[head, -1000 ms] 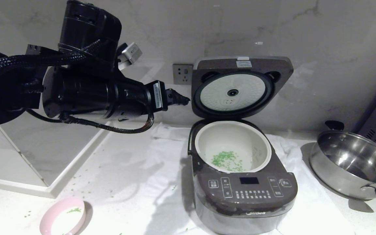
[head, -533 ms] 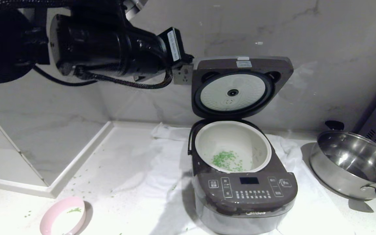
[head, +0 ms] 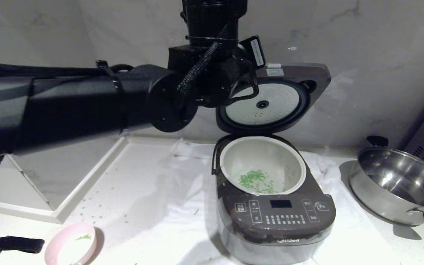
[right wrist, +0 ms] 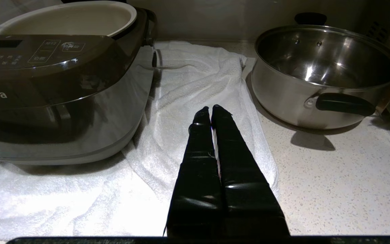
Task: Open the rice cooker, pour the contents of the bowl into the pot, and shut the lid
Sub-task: Close the rice cooker
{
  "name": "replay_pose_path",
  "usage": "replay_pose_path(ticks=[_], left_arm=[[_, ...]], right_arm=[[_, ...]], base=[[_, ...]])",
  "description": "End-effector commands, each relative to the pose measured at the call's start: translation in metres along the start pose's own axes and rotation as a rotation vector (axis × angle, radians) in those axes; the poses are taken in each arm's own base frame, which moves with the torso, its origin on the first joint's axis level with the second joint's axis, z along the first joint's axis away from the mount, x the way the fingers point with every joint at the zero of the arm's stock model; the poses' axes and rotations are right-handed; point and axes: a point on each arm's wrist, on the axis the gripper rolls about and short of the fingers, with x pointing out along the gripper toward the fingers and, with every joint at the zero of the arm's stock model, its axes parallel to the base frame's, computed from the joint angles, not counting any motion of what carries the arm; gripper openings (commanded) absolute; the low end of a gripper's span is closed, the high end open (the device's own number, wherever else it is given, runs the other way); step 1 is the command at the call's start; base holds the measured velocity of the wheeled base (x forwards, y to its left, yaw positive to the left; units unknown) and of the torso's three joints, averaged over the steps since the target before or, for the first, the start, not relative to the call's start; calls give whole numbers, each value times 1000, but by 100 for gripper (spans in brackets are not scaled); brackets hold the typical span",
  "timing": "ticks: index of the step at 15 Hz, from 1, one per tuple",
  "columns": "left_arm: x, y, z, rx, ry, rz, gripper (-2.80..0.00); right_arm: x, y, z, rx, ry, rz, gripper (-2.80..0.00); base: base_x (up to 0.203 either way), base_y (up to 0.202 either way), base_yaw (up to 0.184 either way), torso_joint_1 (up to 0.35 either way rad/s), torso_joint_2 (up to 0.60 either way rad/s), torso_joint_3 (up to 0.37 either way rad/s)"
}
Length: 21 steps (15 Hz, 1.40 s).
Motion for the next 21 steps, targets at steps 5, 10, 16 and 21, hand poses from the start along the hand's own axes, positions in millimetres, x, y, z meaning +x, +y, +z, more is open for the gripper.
replay_pose_path(ticks=[5,10,16,21], left_arm=[[10,4,-16,4,-48,142,-280],[-1,-4,-14,-8,-37,118,-280],[-28,-4,-21,34,43,102,-280],[-43,-2,-28,66,97,90,-280]], right_arm=[[0,0,0,1,1,1,-280],[0,0,0,-1,1,1,-280],[-13,0,54,5,-130,-3,-280],[40,2,203,86,-106,29,-280]], base=[[0,0,0,0,0,0],[0,0,0,0,0,0],[0,0,0,0,0,0],[0,0,0,0,0,0]])
